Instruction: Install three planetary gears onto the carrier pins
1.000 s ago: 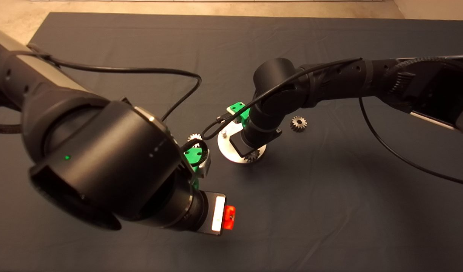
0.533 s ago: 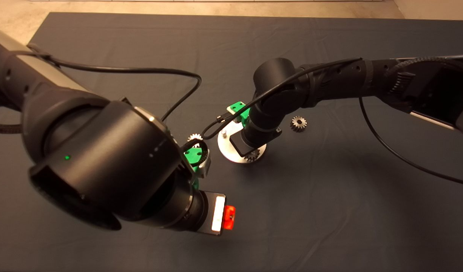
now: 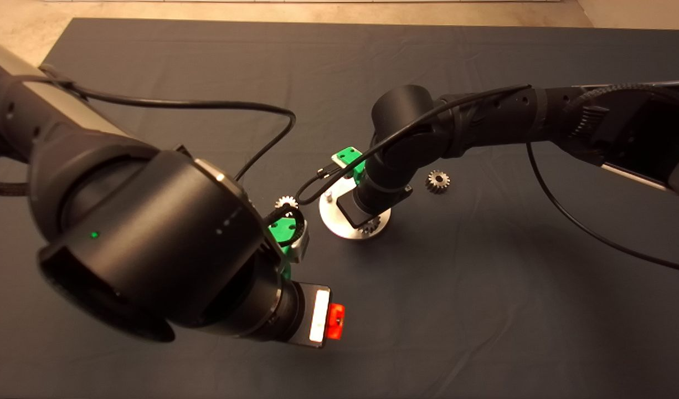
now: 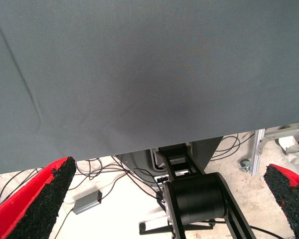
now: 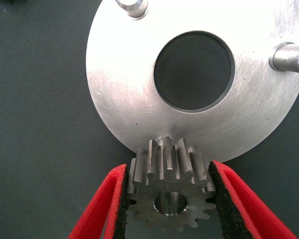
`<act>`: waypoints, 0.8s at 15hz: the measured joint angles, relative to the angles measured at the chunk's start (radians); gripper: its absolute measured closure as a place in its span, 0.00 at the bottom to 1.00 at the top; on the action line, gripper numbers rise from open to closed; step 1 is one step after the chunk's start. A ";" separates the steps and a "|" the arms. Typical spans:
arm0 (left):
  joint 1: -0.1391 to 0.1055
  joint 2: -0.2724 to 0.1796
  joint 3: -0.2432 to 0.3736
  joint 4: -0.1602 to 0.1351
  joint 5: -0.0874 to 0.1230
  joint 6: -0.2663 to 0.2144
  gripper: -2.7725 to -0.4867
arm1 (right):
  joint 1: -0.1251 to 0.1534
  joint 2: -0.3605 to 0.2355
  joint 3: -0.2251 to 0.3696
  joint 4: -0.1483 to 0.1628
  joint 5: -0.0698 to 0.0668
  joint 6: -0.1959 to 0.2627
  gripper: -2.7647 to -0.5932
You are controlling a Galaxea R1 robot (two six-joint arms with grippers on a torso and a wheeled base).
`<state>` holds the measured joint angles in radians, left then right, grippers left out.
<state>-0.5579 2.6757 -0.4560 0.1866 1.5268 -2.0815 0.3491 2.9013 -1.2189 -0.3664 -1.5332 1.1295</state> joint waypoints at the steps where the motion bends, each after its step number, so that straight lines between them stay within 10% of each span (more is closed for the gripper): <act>1: 0.000 0.000 0.000 0.000 0.000 0.000 0.00 | 0.000 0.000 0.000 -0.002 0.000 -0.003 0.78; 12: 0.000 0.000 0.006 0.000 0.000 0.000 0.00 | 0.000 0.000 0.019 -0.007 0.000 -0.002 0.78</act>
<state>-0.5579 2.6757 -0.4498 0.1866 1.5268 -2.0813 0.3487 2.9013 -1.2002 -0.3736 -1.5328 1.1274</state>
